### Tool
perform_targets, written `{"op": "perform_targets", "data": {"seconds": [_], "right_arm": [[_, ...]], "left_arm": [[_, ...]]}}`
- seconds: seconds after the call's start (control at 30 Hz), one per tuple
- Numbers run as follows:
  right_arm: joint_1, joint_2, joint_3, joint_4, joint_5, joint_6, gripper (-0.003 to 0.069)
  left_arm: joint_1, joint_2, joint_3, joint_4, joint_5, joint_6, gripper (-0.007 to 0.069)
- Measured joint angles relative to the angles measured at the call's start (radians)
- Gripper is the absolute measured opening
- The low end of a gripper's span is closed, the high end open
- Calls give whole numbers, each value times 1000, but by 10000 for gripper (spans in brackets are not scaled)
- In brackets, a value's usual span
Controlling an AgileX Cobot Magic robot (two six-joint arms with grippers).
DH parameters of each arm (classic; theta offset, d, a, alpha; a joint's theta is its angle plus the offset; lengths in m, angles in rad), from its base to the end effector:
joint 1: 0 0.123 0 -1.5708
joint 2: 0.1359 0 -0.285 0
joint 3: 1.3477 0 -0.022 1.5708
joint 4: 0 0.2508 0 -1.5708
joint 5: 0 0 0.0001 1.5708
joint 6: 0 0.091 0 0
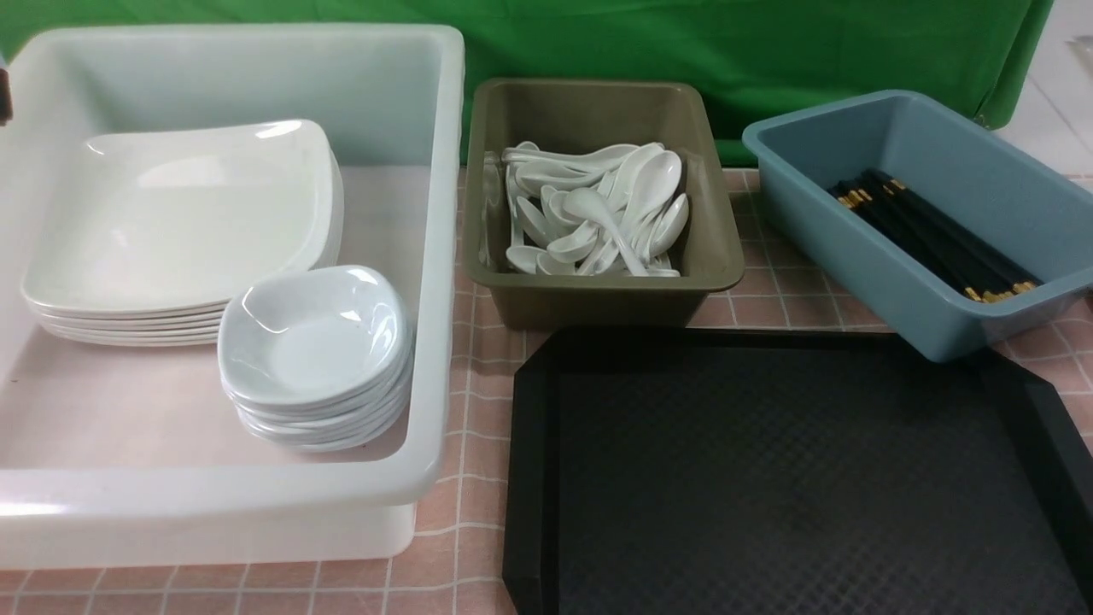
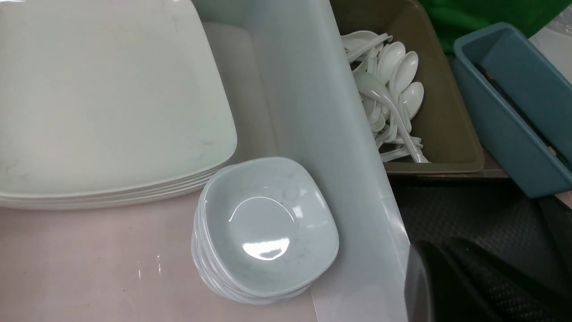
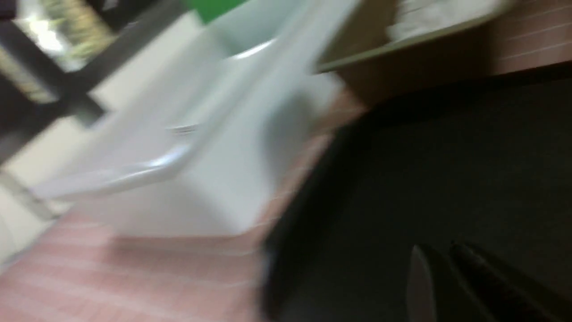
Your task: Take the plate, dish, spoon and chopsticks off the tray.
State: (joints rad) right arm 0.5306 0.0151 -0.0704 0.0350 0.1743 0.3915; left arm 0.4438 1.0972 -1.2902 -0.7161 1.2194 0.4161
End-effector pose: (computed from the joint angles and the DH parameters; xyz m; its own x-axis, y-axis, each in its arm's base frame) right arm 0.0466 0.0280 0.2203 -0.2362 0.3405 -0.9101 -0.4543 0.7892 0.4132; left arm 0.1942 0.0302 0.4291 -0.6619 -0.2059 -0.7207 0.1176 0.9211 -0.3712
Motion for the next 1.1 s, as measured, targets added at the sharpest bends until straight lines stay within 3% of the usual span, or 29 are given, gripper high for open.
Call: {"op": "perform_targets", "data": {"seconds": [0.07, 0.23, 0.43, 0.67, 0.9, 1.1], "right_arm": [[-121, 0, 46, -35, -6, 0, 111], [-304, 0, 64, -97, -35, 0, 121], [-425, 0, 64, -139, -35, 0, 129], [-467, 0, 64, -176, -35, 0, 143], [-467, 0, 64, -178, -35, 0, 156], [-467, 0, 59, -182, -1, -14, 168]], "left_arm": [[0, 0, 0, 4, 0, 27, -3], [0, 0, 0, 18, 0, 57, -3], [0, 0, 7, -1, -33, 45, -3], [-55, 1, 108, -31, -131, 45, -3], [-283, 43, 140, 40, -164, 45, -3], [-507, 71, 140, 186, -182, -18, -3]]}}
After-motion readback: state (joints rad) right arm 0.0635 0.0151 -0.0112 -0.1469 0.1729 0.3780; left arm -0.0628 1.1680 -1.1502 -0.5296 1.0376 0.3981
